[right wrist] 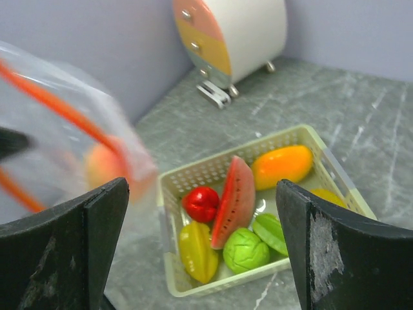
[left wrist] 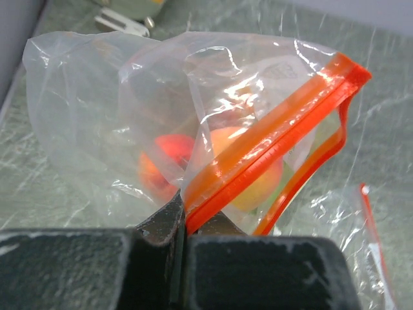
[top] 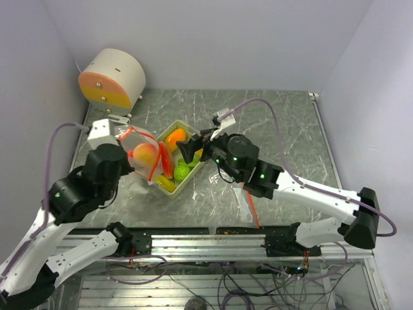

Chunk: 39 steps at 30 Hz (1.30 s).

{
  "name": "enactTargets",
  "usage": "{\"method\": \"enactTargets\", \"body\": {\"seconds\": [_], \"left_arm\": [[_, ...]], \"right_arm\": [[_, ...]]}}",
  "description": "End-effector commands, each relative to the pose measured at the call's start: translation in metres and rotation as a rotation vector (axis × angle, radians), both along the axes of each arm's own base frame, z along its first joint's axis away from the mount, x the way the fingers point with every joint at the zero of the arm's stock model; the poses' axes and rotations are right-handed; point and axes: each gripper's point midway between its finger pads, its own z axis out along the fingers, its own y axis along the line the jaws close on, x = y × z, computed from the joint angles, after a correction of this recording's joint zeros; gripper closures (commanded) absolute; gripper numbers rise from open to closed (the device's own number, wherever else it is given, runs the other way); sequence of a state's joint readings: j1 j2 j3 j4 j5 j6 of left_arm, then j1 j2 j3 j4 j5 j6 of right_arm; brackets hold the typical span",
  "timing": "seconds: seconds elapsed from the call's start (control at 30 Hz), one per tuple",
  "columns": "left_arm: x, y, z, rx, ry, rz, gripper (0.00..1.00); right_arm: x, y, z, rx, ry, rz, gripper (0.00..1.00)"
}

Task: Place the food in the zip-top bag and seal the zipper
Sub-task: Place the fake fruit in the zipper food storage bag, then pick up the fake fruit from the bin.

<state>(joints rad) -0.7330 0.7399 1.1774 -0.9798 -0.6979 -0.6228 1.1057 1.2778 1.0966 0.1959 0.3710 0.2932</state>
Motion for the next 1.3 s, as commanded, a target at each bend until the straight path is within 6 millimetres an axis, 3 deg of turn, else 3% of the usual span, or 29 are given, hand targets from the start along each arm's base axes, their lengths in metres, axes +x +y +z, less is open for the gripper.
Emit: {"method": "enactTargets", "body": {"seconds": [0.0,0.17,0.33,0.5,0.57,0.7,0.93,0.97,1.1,1.27], "left_arm": [[-0.019,0.047,0.047,-0.015,-0.121,0.139,0.93],[-0.034,0.070,0.064,-0.026,-0.171,0.191,0.93],[-0.033,0.064,0.055,-0.033,-0.154,0.165,0.93],[-0.030,0.052,0.046,-0.042,-0.134,0.119,0.93],[-0.030,0.051,0.043,-0.043,-0.129,0.112,0.93],[-0.031,0.051,0.041,-0.041,-0.125,0.103,0.93],[-0.036,0.056,0.038,-0.034,-0.125,0.109,0.93],[-0.036,0.057,0.038,-0.034,-0.124,0.109,0.93],[-0.037,0.057,0.037,-0.035,-0.125,0.104,0.93],[-0.038,0.057,0.035,-0.035,-0.119,0.104,0.93]], "right_arm": [[0.030,-0.007,-0.046,-0.071,0.137,-0.132,0.05],[0.056,0.020,-0.089,-0.112,0.263,-0.076,0.10],[0.066,0.073,-0.137,-0.197,0.334,0.060,0.11],[0.081,0.105,-0.184,-0.280,0.393,0.092,0.12],[0.085,0.113,-0.197,-0.297,0.410,0.095,0.12],[0.092,0.121,-0.242,-0.361,0.462,0.072,0.17],[0.103,0.119,-0.279,-0.440,0.467,-0.021,0.23],[0.104,0.118,-0.282,-0.450,0.463,-0.032,0.28],[0.108,0.114,-0.287,-0.475,0.457,-0.060,0.69],[0.108,0.108,-0.267,-0.453,0.431,-0.081,0.98]]}}
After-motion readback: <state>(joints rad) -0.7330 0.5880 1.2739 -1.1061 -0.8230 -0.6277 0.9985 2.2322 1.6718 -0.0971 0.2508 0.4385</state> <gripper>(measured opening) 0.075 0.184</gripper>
